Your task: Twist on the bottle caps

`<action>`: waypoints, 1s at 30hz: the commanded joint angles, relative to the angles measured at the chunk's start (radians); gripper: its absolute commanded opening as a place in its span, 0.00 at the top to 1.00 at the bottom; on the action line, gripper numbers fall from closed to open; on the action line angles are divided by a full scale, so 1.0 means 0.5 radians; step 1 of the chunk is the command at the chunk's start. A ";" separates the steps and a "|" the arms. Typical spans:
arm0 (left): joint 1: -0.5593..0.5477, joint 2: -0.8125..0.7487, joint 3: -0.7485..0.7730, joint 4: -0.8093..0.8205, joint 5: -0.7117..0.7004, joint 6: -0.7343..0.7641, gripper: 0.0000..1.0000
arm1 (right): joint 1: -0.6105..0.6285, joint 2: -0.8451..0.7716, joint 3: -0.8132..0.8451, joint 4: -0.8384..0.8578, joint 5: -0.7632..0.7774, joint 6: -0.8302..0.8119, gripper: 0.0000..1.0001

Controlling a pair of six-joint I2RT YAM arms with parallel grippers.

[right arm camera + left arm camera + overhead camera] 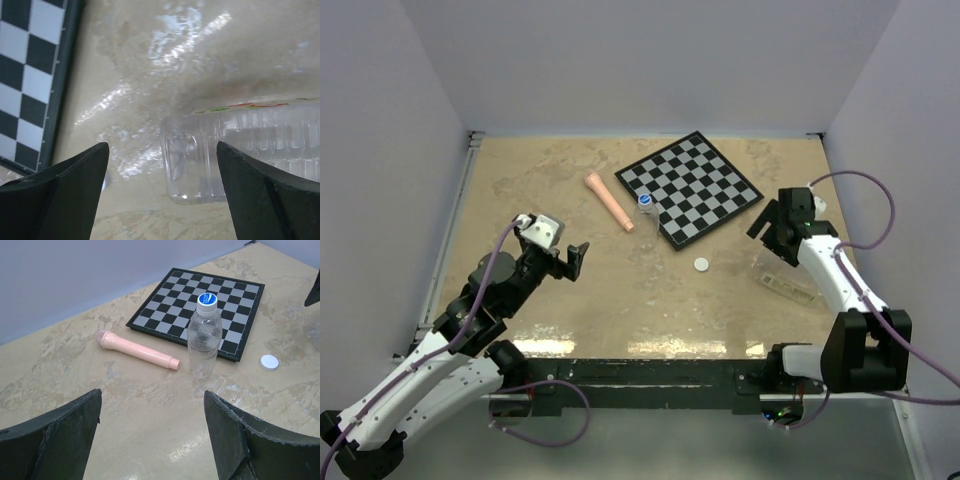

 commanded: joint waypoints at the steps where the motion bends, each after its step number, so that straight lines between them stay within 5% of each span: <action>1: 0.027 0.000 -0.015 0.074 0.032 0.031 0.13 | 0.150 0.142 0.155 0.103 -0.063 -0.031 0.07; 6: 0.042 0.019 -0.024 0.086 0.048 0.034 0.13 | 0.233 0.231 0.367 0.076 -0.024 -0.200 0.07; 13: 0.055 0.040 -0.027 0.092 0.087 0.031 0.13 | 0.196 -0.100 0.383 -0.216 0.489 0.097 0.03; 20: 0.061 0.028 -0.027 0.095 0.112 0.031 0.13 | -0.423 -0.416 0.027 -0.253 0.213 0.177 0.03; 30: 0.058 0.019 -0.033 0.092 0.118 0.037 0.13 | -0.614 -0.459 -0.356 -0.038 -0.149 0.263 0.05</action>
